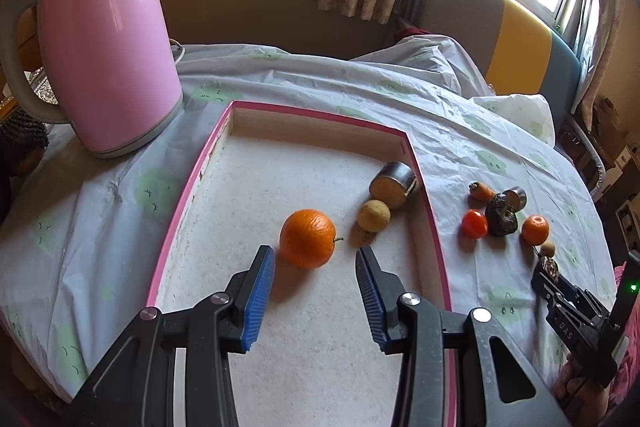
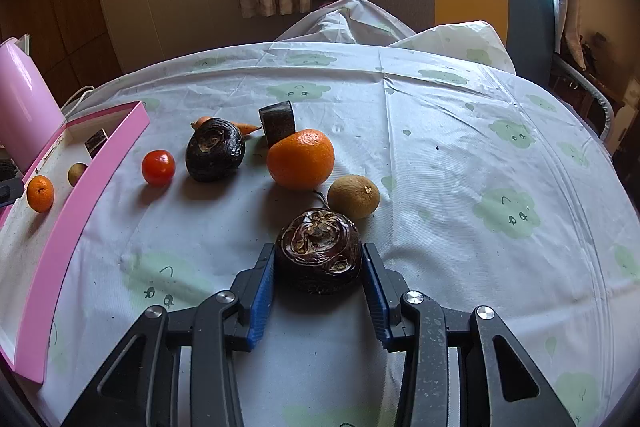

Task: Organize fruits
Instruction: 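Carry the dark round fruit into the pink tray and open the right tool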

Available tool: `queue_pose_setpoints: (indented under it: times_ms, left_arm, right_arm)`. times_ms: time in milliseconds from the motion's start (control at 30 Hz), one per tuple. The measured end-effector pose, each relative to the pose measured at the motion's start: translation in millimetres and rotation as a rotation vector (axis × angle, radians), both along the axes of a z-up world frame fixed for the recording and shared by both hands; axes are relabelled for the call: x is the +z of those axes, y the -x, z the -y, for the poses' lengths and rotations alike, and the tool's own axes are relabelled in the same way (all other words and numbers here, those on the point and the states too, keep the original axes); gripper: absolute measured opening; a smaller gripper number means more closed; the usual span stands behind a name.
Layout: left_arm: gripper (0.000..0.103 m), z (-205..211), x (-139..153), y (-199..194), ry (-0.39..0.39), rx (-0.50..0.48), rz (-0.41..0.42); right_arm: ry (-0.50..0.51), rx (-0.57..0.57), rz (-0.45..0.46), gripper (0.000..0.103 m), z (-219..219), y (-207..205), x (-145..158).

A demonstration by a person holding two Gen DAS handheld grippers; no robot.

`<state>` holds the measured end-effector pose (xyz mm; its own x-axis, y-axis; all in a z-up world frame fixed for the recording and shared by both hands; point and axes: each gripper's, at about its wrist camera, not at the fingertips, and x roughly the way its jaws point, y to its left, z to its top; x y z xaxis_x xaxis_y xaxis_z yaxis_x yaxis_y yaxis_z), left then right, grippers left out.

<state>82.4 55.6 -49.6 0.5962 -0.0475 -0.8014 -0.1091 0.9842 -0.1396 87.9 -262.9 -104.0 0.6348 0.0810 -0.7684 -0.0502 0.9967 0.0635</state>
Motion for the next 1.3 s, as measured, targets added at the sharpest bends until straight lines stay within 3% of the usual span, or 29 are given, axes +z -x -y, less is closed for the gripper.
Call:
queue_pose_setpoints:
  times_ms: [367, 800, 1100, 1200, 1267, 1300]
  left_arm:
    - [0.043, 5.2, -5.6, 20.6, -0.004, -0.020, 0.002]
    - [0.043, -21.5, -6.7, 32.4, 0.032, 0.035, 0.016]
    - [0.043, -44.9, -0.9, 39.5, 0.032, 0.100, 0.041]
    - [0.043, -47.0, 0.2, 41.8, 0.035, 0.104, 0.046]
    - [0.043, -45.3, 0.7, 43.0, 0.034, 0.098, 0.048]
    - [0.043, -44.4, 0.7, 43.7, 0.034, 0.094, 0.048]
  right_arm:
    - [-0.065, 0.057, -0.003, 0.041, -13.8, 20.7, 14.4]
    - [-0.161, 0.358, 0.028, 0.041, -111.1, 38.6, 52.0]
    - [-0.139, 0.559, 0.013, 0.041, -184.9, 36.6, 54.3]
    - [-0.140, 0.565, -0.001, 0.050, -195.3, 35.4, 49.7]
    - [-0.133, 0.544, 0.023, 0.075, -194.6, 38.4, 50.4]
    - [-0.135, 0.539, 0.028, 0.075, -193.4, 40.2, 51.1]
